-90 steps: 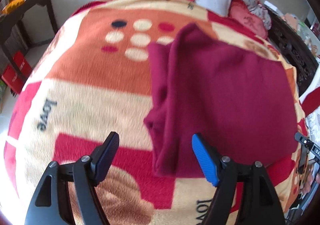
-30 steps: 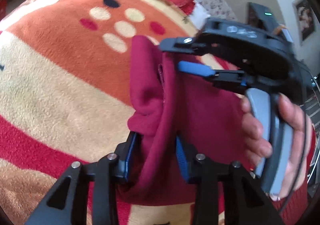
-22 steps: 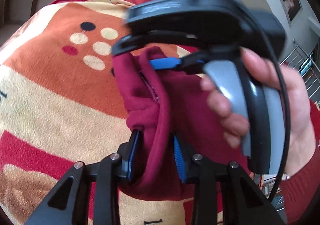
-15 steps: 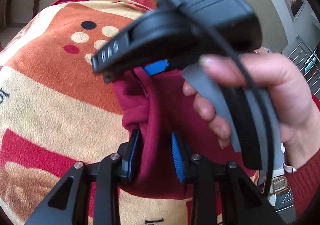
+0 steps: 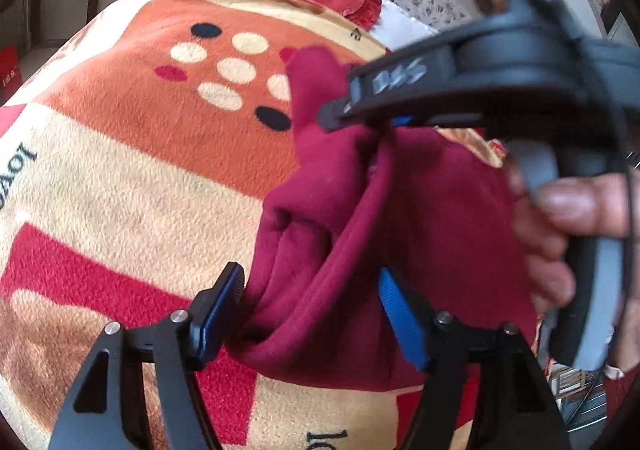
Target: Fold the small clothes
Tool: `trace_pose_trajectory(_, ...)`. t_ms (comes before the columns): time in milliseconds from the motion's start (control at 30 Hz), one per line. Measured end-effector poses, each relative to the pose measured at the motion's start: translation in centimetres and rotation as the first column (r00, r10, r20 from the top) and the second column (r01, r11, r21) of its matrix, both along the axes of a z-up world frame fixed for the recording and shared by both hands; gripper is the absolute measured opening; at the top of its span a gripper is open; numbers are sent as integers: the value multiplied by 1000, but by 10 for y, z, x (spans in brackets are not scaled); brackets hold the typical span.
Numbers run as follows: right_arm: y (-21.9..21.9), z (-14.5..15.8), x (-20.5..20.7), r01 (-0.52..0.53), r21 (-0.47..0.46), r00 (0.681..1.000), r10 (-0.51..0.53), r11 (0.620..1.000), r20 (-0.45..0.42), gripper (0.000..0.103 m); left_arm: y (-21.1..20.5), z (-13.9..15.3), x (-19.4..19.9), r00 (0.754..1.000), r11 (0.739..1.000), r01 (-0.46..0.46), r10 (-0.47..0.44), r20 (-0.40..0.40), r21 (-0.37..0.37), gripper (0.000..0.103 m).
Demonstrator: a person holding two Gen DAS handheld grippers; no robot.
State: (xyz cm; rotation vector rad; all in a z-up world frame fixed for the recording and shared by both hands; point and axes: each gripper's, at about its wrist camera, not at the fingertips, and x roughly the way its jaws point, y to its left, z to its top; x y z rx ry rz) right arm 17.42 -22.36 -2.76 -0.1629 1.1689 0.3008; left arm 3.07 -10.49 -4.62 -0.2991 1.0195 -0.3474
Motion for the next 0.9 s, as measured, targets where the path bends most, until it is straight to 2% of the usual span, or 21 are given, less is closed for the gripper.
trace_pose_trajectory(33,-4,3,-3,7,16,1000,-7,1000,5,1,-1,0,0,1000,1000,2,-2,1,6,68)
trace_pose_trajectory(100,-6,5,-7,13,35,1000,-14,999,17,1,-3,1,-2,1000,1000,22,-22,1,10,39)
trace_pose_trajectory(200,-14,16,-13,28,71,999,-30,997,34,0,-1,10,-5,999,999,35,-35,12,-27,26)
trace_pose_trajectory(333,-40,35,-23,61,166,995,-72,984,63,0,-8,33,-8,997,996,58,-54,54,-61,22)
trace_pose_trajectory(500,-85,65,-49,94,234,985,-124,968,117,0,-43,64,-22,984,988,138,-130,122,-62,19)
trace_pose_trajectory(600,-116,80,-65,121,259,974,-164,958,153,0,-76,82,-24,968,977,205,-194,162,-57,19)
trace_pose_trajectory(733,-175,97,-95,189,299,945,-256,935,205,0,-129,100,-37,934,950,308,-294,205,-42,19)
trace_pose_trajectory(833,-213,96,-110,239,313,928,-311,919,204,0,-169,99,-46,911,928,372,-359,201,-28,19)
trace_pose_trajectory(900,-241,84,-116,291,319,916,-358,902,178,0,-192,93,-51,902,917,399,-389,186,-18,20)
